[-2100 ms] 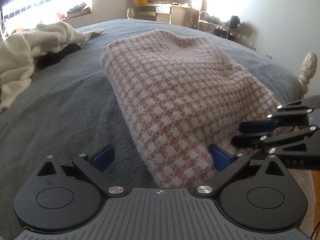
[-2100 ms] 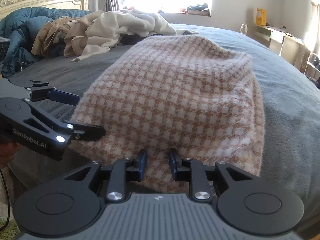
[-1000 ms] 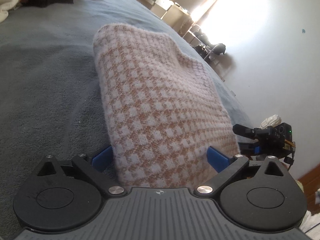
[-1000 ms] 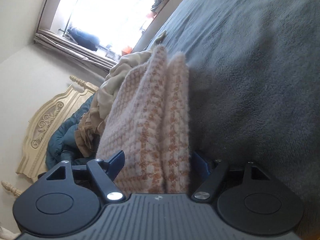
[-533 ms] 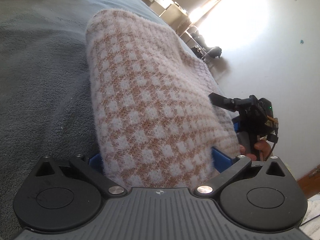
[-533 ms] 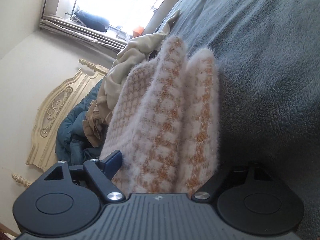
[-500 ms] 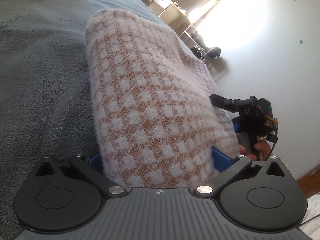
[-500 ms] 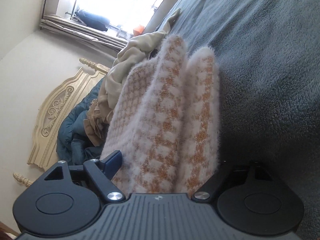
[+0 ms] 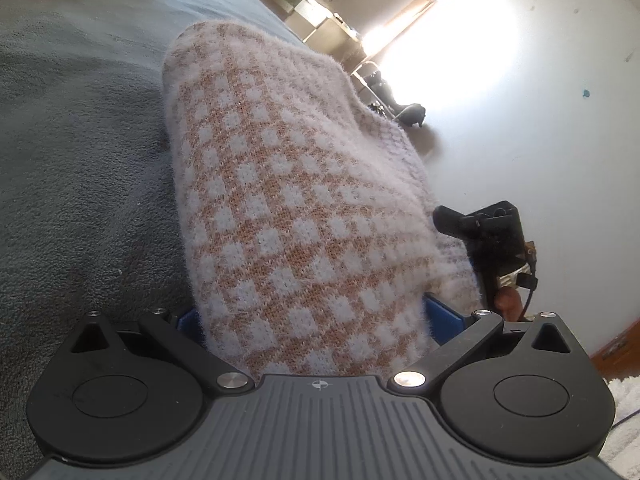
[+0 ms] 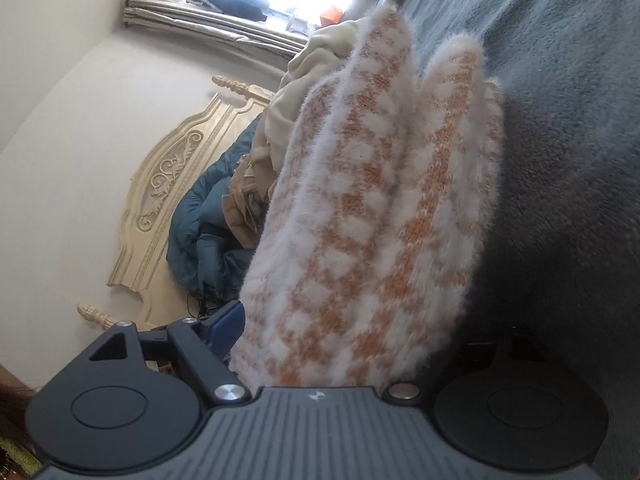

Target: Fold clothes

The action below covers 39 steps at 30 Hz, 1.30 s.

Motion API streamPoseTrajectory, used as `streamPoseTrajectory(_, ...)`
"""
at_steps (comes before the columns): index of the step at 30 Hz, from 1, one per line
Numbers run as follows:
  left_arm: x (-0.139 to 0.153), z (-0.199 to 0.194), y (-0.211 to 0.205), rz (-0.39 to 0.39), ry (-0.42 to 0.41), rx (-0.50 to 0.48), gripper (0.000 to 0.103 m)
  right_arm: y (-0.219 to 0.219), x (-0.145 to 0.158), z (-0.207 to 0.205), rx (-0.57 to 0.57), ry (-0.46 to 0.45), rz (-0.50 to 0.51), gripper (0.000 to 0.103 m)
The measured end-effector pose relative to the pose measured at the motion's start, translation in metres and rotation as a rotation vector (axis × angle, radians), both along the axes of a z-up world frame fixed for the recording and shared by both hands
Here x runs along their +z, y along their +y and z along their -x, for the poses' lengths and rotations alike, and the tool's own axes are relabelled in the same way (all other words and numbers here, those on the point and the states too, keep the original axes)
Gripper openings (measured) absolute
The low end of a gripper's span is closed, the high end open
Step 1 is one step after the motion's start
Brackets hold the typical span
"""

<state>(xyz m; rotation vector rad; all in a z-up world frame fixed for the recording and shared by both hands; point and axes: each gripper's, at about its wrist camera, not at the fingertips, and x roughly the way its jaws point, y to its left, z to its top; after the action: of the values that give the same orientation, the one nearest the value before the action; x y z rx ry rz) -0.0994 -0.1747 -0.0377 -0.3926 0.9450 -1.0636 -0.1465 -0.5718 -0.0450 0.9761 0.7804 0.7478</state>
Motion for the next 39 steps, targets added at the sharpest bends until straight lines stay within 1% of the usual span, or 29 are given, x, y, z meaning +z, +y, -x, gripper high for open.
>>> streamPoseTrajectory(1,0.0,0.001,0.002,0.008,0.003,0.007,0.103,0.001,-0.002,-0.004,-0.001,0.0,-0.001,0.074)
streamPoseTrajectory(4,0.003,0.01,0.008,0.013,-0.011,0.02,0.1,0.003,0.0,-0.002,-0.023,-0.001,0.015,0.063)
streamPoseTrajectory(7,0.008,0.01,0.005,0.032,0.006,0.037,0.098,0.007,0.009,0.006,-0.055,-0.023,0.05,0.057)
streamPoseTrajectory(10,0.012,0.013,0.013,0.056,0.03,0.052,0.096,0.012,0.02,0.01,-0.078,-0.046,0.074,0.054)
streamPoseTrajectory(14,0.022,0.019,0.015,0.071,0.03,0.059,0.096,0.014,0.031,0.012,-0.085,-0.062,0.08,0.054)
streamPoseTrajectory(18,0.034,0.022,0.007,0.097,0.032,0.045,0.096,0.005,0.046,0.018,-0.1,-0.081,0.095,0.054)
streamPoseTrajectory(20,0.042,0.023,-0.004,0.11,0.023,0.033,0.096,-0.006,0.055,0.026,-0.111,-0.101,0.11,0.054)
streamPoseTrajectory(23,0.05,0.023,-0.027,0.132,0.015,0.006,0.096,-0.027,0.071,0.036,-0.129,-0.127,0.138,0.053)
streamPoseTrajectory(25,0.055,0.02,-0.051,0.147,0.03,-0.018,0.096,-0.047,0.085,0.039,-0.135,-0.136,0.178,0.053)
streamPoseTrajectory(29,0.055,0.011,-0.115,0.166,0.053,-0.039,0.097,-0.095,0.111,0.042,-0.143,-0.157,0.286,0.053)
streamPoseTrajectory(32,0.052,0.006,-0.164,0.187,0.07,-0.048,0.097,-0.139,0.119,0.043,-0.149,-0.15,0.334,0.053)
streamPoseTrajectory(36,0.043,0.004,-0.226,0.212,0.088,-0.068,0.097,-0.189,0.134,0.037,-0.112,-0.162,0.452,0.053)
streamPoseTrajectory(39,0.034,-0.001,-0.264,0.229,0.09,-0.069,0.098,-0.222,0.146,0.027,-0.064,-0.173,0.529,0.053)
